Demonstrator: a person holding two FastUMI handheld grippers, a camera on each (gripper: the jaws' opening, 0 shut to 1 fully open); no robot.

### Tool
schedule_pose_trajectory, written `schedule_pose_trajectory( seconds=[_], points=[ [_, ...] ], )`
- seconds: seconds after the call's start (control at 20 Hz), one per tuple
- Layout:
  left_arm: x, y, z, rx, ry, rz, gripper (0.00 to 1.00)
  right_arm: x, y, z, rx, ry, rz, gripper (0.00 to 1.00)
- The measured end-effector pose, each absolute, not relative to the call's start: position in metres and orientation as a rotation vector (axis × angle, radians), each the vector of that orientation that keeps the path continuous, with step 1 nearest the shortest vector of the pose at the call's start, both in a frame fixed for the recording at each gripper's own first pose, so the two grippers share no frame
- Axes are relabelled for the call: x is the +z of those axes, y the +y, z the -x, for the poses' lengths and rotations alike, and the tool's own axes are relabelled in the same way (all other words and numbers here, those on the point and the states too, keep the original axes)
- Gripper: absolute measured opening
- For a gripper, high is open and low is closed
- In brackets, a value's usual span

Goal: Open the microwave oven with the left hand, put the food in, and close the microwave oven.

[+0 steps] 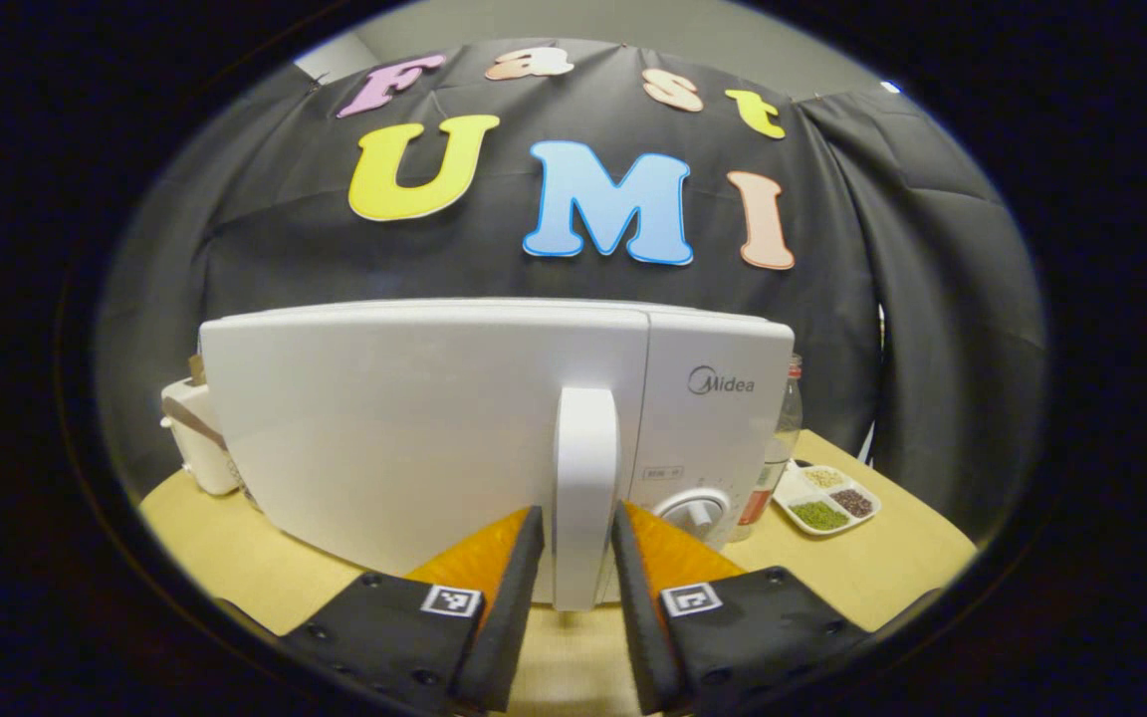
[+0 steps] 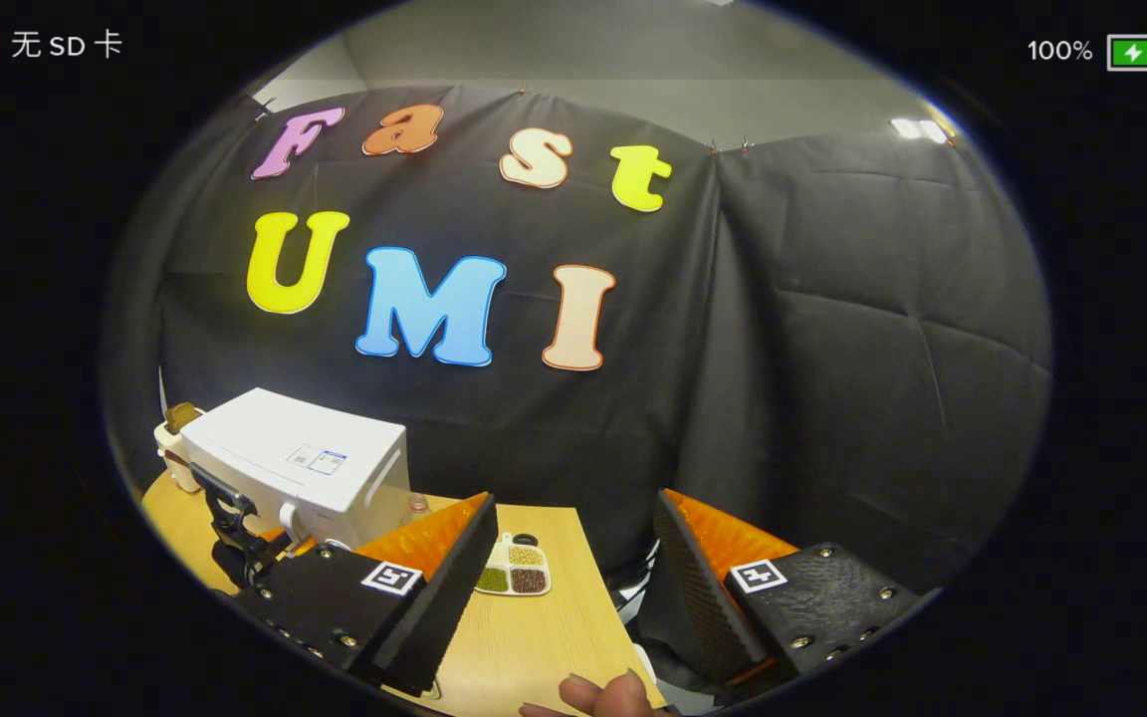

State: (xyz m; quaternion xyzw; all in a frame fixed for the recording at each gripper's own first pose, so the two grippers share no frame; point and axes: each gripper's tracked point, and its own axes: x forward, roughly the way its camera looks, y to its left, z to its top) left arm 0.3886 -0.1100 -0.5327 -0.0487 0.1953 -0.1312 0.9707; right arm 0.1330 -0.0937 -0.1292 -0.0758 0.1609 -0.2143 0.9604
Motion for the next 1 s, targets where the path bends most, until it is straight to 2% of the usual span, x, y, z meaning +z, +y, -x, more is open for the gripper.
schedule_pose_trajectory(
  seconds=[0.05, 0.25, 0.3, 0.4, 0.6, 1.0],
  points=[
    [-0.536, -0.11, -0.385, -0.261, 0.403, 0.094, 0.42, -0.128, -0.092, -0.133, -0.431, 0.325, 0.155, 0.97],
    [-0.535, -0.111, -0.387, -0.28, 0.405, 0.106, 0.27, -0.123, -0.089, -0.128, -0.426, 0.309, 0.153, 0.96],
    [-0.534, -0.11, -0.387, -0.283, 0.407, 0.103, 0.19, -0.121, -0.087, -0.127, -0.423, 0.301, 0.144, 0.96],
    [-0.536, -0.11, -0.388, -0.276, 0.409, 0.104, 0.13, -0.117, -0.083, -0.123, -0.416, 0.288, 0.133, 0.96],
    [-0.535, -0.11, -0.386, -0.262, 0.406, 0.124, 0.09, -0.105, -0.079, -0.113, -0.412, 0.257, 0.152, 0.97],
    [-0.534, -0.11, -0.385, -0.268, 0.405, 0.111, 0.1, -0.109, -0.072, -0.098, -0.406, 0.27, 0.143, 0.96]
  ],
)
